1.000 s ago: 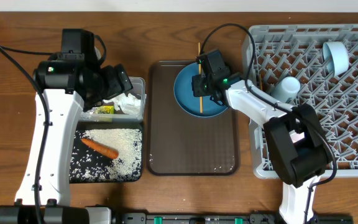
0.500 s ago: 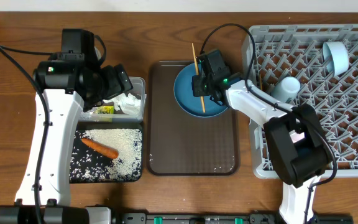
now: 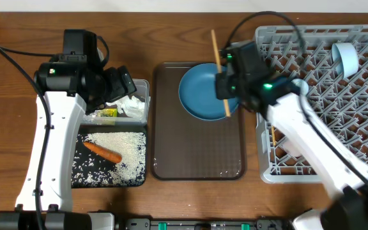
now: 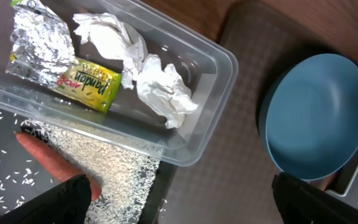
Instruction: Sort waste into correct bins and load items into the dishwasher rack
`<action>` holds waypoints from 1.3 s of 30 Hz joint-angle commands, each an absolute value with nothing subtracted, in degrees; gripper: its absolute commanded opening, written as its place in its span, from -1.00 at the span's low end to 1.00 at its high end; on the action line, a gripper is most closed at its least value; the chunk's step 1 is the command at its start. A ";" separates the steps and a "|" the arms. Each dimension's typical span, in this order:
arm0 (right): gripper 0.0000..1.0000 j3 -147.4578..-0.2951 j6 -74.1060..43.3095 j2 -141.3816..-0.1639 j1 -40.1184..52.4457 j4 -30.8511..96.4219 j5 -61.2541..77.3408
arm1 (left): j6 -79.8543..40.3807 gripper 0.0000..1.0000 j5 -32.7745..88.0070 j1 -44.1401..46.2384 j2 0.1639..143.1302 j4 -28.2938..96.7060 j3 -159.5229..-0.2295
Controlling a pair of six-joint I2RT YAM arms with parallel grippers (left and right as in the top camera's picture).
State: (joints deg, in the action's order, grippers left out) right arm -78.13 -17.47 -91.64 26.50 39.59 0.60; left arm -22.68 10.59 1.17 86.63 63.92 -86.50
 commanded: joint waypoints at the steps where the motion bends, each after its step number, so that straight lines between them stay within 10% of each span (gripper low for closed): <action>1: -0.97 -78.35 -14.90 -88.25 23.97 44.40 -4.60 | -22.74 0.91 10.92 0.93 85.82 64.03 -87.88; 24: -0.92 -69.17 -11.49 -86.28 10.35 50.89 -7.11 | -22.74 0.90 10.92 0.93 85.82 64.03 -87.88; 31: -0.58 -65.52 -11.49 -86.28 10.35 46.83 -7.09 | -22.74 0.90 10.92 0.93 85.82 64.03 -87.88; 34: -0.06 -65.06 -11.49 -86.28 10.35 46.44 -7.09 | -22.72 0.91 10.92 0.93 85.82 64.03 -87.88; 39: -0.03 -66.00 -11.35 -86.13 10.41 45.71 -5.54 | -22.72 0.90 10.92 0.93 85.82 64.03 -87.88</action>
